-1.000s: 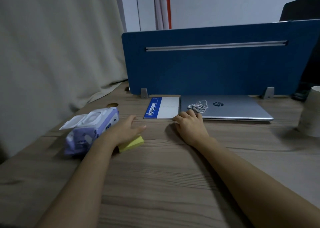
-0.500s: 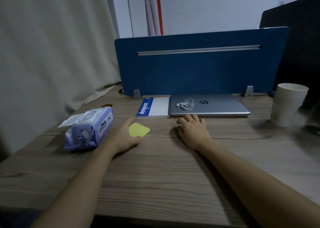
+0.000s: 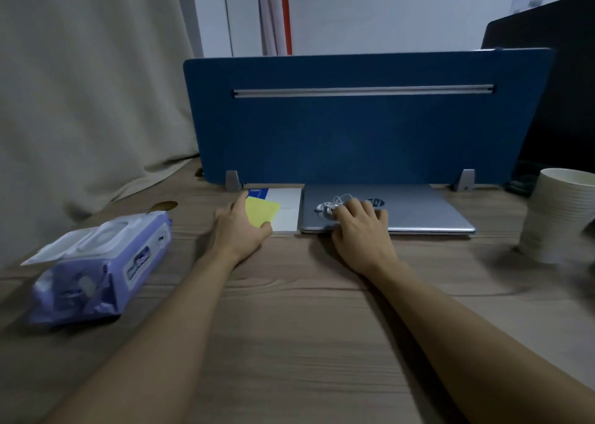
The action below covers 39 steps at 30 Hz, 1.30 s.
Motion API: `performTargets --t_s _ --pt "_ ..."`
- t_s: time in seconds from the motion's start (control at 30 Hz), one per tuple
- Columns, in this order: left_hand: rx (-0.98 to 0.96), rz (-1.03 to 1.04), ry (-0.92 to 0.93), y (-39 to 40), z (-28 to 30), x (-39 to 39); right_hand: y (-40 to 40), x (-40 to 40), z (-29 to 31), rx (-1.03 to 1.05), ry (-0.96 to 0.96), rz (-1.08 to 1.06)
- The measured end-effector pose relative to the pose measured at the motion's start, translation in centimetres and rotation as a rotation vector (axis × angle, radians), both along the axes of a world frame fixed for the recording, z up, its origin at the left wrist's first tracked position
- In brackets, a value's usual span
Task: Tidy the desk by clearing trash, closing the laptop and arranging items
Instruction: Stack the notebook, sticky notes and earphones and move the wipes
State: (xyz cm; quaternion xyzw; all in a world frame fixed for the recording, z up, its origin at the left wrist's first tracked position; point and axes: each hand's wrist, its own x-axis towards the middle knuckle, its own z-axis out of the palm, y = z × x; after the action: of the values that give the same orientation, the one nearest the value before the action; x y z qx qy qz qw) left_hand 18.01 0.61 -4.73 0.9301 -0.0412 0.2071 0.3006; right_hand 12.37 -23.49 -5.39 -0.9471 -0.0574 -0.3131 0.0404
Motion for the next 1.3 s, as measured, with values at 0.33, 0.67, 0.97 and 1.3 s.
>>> performTargets --t_s 0.33,0.67,0.97,1.3 --pt "0.063 0.100 -0.039 -3.3 0.0 7.4 -0.3 4.4 0.3 0.066 -0.072 -0.133" --pt "0.006 -0.050 -0.091 -1.3 0.1 5.4 -0.4 3.7 0.4 0.241 0.054 0.043" --pt "0.108 -0.088 0.089 3.9 -1.3 2.9 2.5 3.5 0.7 0.257 0.076 0.159" --pt "0.196 -0.205 0.112 2.8 -1.3 4.0 4.2 4.5 1.1 0.455 0.034 0.156"
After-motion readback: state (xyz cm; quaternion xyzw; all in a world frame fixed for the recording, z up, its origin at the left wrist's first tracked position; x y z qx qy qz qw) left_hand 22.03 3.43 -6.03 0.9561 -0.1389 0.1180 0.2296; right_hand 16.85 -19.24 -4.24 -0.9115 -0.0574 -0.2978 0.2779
